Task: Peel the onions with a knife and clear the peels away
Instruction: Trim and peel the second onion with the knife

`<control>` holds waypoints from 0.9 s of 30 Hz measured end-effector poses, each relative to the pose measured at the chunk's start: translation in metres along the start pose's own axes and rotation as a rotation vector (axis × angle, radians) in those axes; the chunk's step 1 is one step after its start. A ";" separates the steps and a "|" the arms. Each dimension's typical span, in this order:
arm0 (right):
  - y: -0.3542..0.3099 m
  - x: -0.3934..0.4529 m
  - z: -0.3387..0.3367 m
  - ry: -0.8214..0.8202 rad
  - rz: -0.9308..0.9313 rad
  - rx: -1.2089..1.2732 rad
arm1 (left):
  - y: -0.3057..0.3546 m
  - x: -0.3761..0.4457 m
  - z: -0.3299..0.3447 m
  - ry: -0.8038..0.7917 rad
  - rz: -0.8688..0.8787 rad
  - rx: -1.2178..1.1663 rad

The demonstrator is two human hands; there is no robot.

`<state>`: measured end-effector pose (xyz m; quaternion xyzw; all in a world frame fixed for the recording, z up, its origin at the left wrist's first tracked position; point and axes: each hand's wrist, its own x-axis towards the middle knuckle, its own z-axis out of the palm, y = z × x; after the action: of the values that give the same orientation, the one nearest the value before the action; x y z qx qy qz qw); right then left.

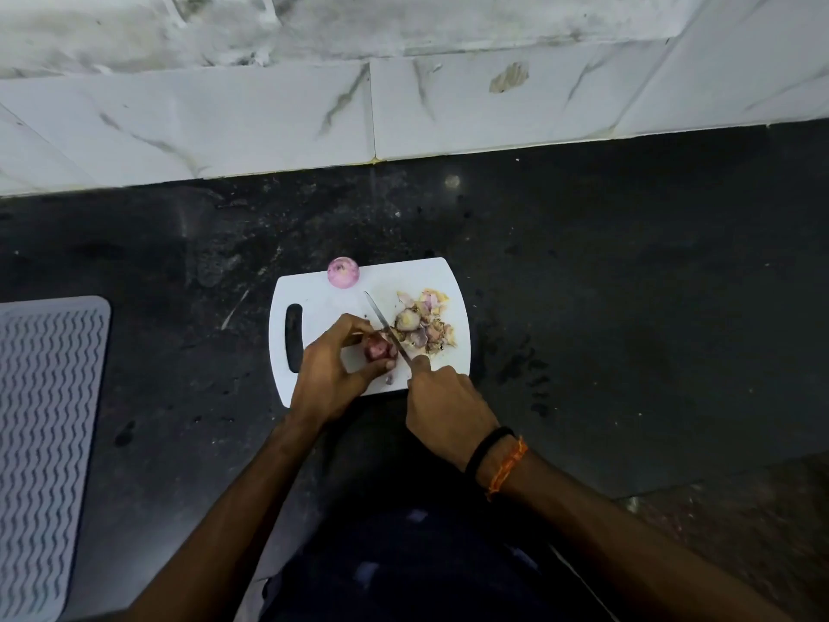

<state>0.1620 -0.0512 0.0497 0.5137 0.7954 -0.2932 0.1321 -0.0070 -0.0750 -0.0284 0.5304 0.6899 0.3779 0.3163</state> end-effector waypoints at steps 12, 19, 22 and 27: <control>0.005 0.021 0.000 0.046 -0.014 0.019 | -0.001 0.015 0.007 -0.018 0.156 0.226; 0.006 0.014 0.012 0.046 0.008 0.018 | -0.006 0.011 0.014 -0.009 0.159 0.254; 0.003 0.019 0.013 0.075 0.009 0.021 | -0.004 0.011 0.018 -0.002 0.130 0.263; 0.004 0.009 0.018 0.048 0.041 0.082 | -0.004 0.004 0.019 0.054 0.133 0.199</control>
<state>0.1603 -0.0539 0.0292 0.5419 0.7749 -0.3102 0.0981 0.0059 -0.0684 -0.0413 0.5936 0.6953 0.3418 0.2176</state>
